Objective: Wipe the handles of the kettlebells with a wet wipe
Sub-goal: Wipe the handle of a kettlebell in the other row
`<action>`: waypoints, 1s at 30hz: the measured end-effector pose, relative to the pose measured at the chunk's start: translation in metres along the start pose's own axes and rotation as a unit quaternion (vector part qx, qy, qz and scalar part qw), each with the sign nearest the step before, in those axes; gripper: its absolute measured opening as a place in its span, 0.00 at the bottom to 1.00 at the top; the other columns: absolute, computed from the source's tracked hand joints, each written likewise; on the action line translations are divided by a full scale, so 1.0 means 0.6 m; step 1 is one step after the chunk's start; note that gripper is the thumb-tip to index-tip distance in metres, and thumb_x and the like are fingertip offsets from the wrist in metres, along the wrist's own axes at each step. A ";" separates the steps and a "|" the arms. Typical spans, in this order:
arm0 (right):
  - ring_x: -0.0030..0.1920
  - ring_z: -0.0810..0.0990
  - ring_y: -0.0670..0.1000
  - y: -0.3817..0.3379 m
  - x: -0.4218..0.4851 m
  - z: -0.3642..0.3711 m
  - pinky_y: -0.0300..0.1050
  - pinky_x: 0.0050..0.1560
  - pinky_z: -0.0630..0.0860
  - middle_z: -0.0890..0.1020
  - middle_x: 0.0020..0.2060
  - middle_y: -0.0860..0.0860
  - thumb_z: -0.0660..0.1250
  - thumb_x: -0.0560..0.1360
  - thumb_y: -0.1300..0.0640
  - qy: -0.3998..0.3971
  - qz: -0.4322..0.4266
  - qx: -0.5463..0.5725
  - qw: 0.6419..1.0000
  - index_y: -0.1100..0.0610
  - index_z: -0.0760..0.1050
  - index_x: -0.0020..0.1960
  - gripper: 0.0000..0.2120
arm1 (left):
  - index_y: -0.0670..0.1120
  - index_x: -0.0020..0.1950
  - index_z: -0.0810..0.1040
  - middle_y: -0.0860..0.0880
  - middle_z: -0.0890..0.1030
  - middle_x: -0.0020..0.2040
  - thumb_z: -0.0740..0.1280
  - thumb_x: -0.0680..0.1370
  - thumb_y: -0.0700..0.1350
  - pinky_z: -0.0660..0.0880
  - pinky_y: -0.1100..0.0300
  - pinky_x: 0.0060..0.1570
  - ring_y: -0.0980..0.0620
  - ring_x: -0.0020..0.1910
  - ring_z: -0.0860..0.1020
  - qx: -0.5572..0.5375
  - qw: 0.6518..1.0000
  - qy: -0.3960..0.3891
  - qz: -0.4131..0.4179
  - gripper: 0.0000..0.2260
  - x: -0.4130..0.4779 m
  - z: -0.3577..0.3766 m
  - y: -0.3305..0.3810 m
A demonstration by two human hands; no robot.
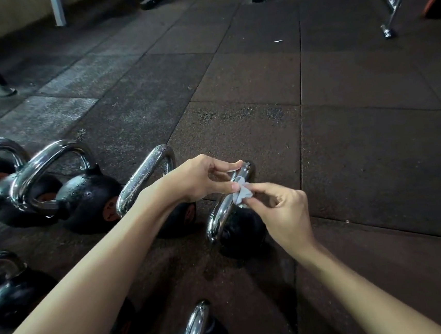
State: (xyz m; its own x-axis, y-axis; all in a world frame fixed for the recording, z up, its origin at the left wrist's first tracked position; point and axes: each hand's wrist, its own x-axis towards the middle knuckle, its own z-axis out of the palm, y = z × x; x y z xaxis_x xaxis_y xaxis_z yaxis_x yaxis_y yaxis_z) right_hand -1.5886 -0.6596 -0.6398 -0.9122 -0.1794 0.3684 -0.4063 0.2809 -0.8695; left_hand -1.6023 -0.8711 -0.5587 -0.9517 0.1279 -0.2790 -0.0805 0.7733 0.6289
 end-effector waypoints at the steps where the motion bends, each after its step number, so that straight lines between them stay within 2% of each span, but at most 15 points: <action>1: 0.39 0.83 0.34 -0.001 -0.003 0.002 0.33 0.42 0.78 0.88 0.45 0.41 0.79 0.72 0.57 -0.008 0.005 0.009 1.000 0.50 0.88 0.54 0.11 | 0.65 0.69 0.77 0.58 0.87 0.54 0.77 0.73 0.57 0.73 0.62 0.68 0.64 0.57 0.81 -0.016 1.000 0.000 0.002 0.25 0.000 0.002 -0.002; 4: 0.47 0.87 0.41 0.009 0.025 0.000 0.53 0.50 0.84 0.88 0.47 0.41 0.79 0.72 0.56 0.010 0.028 0.005 1.000 0.51 0.88 0.54 0.10 | 0.62 0.68 0.78 0.56 0.87 0.49 0.77 0.75 0.53 0.74 0.66 0.58 0.65 0.44 0.78 -0.066 0.998 -0.002 0.008 0.23 -0.003 0.007 -0.003; 6: 0.49 0.86 0.41 0.009 0.038 -0.003 0.54 0.54 0.83 0.88 0.47 0.42 0.79 0.72 0.56 0.022 0.045 0.005 0.999 0.51 0.88 0.53 0.10 | 0.63 0.68 0.78 0.55 0.86 0.45 0.77 0.75 0.52 0.72 0.68 0.53 0.64 0.41 0.75 -0.086 0.996 0.000 0.002 0.22 -0.004 0.008 -0.004; 9: 0.45 0.86 0.38 -0.015 0.003 0.003 0.44 0.49 0.83 0.88 0.45 0.39 0.79 0.71 0.57 -0.005 0.051 0.014 0.999 0.51 0.88 0.53 0.11 | 0.63 0.69 0.77 0.55 0.88 0.47 0.76 0.75 0.52 0.71 0.71 0.51 0.65 0.40 0.75 -0.094 0.996 0.000 -0.012 0.23 -0.006 0.010 -0.005; 12: 0.29 0.77 0.32 -0.040 -0.064 0.018 0.24 0.34 0.68 0.80 0.30 0.29 0.80 0.69 0.62 -0.030 0.033 0.021 0.999 0.53 0.89 0.50 0.11 | 0.62 0.71 0.77 0.53 0.86 0.46 0.76 0.76 0.53 0.71 0.69 0.50 0.62 0.41 0.74 -0.088 0.996 0.007 -0.014 0.23 -0.008 0.012 -0.003; 14: 0.29 0.76 0.31 -0.045 -0.074 0.023 0.25 0.33 0.68 0.77 0.27 0.29 0.80 0.69 0.64 -0.026 0.032 0.021 0.999 0.54 0.89 0.50 0.11 | 0.63 0.71 0.76 0.56 0.84 0.43 0.75 0.77 0.53 0.71 0.70 0.48 0.63 0.40 0.74 -0.075 0.997 0.010 -0.018 0.23 -0.009 0.011 -0.001; 15: 0.31 0.78 0.32 -0.044 -0.066 0.023 0.27 0.35 0.72 0.79 0.29 0.29 0.80 0.70 0.62 -0.017 0.038 0.024 0.999 0.53 0.89 0.51 0.11 | 0.63 0.71 0.76 0.58 0.83 0.40 0.75 0.77 0.54 0.71 0.68 0.47 0.63 0.38 0.73 -0.072 0.997 0.013 -0.019 0.23 -0.009 0.011 0.001; 17: 0.39 0.85 0.37 -0.042 -0.045 0.020 0.42 0.43 0.82 0.86 0.38 0.35 0.79 0.72 0.58 0.000 0.063 0.042 0.997 0.50 0.88 0.52 0.10 | 0.64 0.71 0.76 0.60 0.81 0.36 0.75 0.77 0.53 0.70 0.67 0.46 0.65 0.34 0.72 -0.070 0.997 0.015 -0.019 0.23 -0.010 0.010 0.003; 18: 0.41 0.86 0.39 -0.041 -0.040 0.019 0.46 0.45 0.84 0.87 0.41 0.37 0.79 0.72 0.57 0.005 0.073 0.047 0.996 0.50 0.88 0.52 0.10 | 0.63 0.71 0.76 0.59 0.82 0.38 0.75 0.77 0.53 0.71 0.68 0.46 0.67 0.34 0.73 -0.069 0.997 0.013 -0.019 0.23 -0.011 0.010 0.005; 19: 0.41 0.86 0.38 -0.042 -0.044 0.020 0.45 0.46 0.84 0.87 0.41 0.38 0.79 0.71 0.57 0.007 0.077 0.047 0.996 0.49 0.88 0.52 0.10 | 0.64 0.71 0.76 0.57 0.84 0.42 0.75 0.77 0.54 0.71 0.69 0.48 0.69 0.37 0.75 -0.066 0.998 0.011 -0.021 0.23 -0.012 0.009 0.007; 21: 0.35 0.82 0.35 -0.051 -0.072 0.027 0.36 0.40 0.80 0.87 0.41 0.37 0.80 0.70 0.60 0.000 0.066 0.043 0.997 0.48 0.88 0.51 0.12 | 0.64 0.72 0.75 0.53 0.87 0.49 0.74 0.77 0.54 0.69 0.74 0.49 0.68 0.44 0.78 -0.058 0.998 0.013 -0.028 0.23 -0.016 0.009 0.010; 24: 0.30 0.73 0.28 -0.056 -0.116 0.041 0.21 0.38 0.69 0.87 0.39 0.40 0.82 0.66 0.66 -0.001 0.009 0.022 1.000 0.56 0.88 0.48 0.13 | 0.65 0.72 0.74 0.53 0.87 0.52 0.74 0.77 0.55 0.69 0.74 0.49 0.69 0.46 0.78 -0.050 0.998 0.016 -0.033 0.24 -0.020 0.010 0.012; 27: 0.31 0.72 0.25 -0.052 -0.122 0.047 0.19 0.39 0.67 0.85 0.36 0.41 0.83 0.64 0.67 0.019 -0.016 0.012 1.000 0.59 0.88 0.47 0.13 | 0.64 0.72 0.74 0.52 0.87 0.53 0.74 0.77 0.54 0.68 0.67 0.55 0.67 0.51 0.80 -0.050 0.998 0.012 -0.035 0.24 -0.021 0.011 0.016; 29: 0.31 0.72 0.25 -0.051 -0.122 0.048 0.19 0.39 0.66 0.87 0.36 0.44 0.83 0.64 0.67 0.021 -0.015 0.017 1.000 0.59 0.88 0.47 0.13 | 0.64 0.73 0.74 0.52 0.87 0.54 0.74 0.77 0.54 0.68 0.68 0.54 0.66 0.54 0.80 -0.051 0.998 0.010 -0.036 0.24 -0.021 0.011 0.018; 30: 0.31 0.71 0.25 -0.050 -0.123 0.049 0.18 0.39 0.66 0.85 0.35 0.41 0.83 0.64 0.67 0.017 -0.012 0.016 1.000 0.59 0.88 0.47 0.13 | 0.64 0.73 0.74 0.52 0.87 0.54 0.74 0.77 0.54 0.68 0.68 0.53 0.66 0.54 0.80 -0.052 0.998 0.010 -0.037 0.24 -0.022 0.011 0.018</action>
State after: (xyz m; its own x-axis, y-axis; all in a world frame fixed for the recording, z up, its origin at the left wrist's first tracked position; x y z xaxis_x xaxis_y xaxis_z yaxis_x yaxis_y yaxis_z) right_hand -1.5076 -0.6826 -0.6509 -0.9036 -0.1533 0.4001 -0.4271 0.2463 -0.8700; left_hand -1.5886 -0.8605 -0.5534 -0.9477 0.0587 -0.3136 -0.1807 0.7116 0.6790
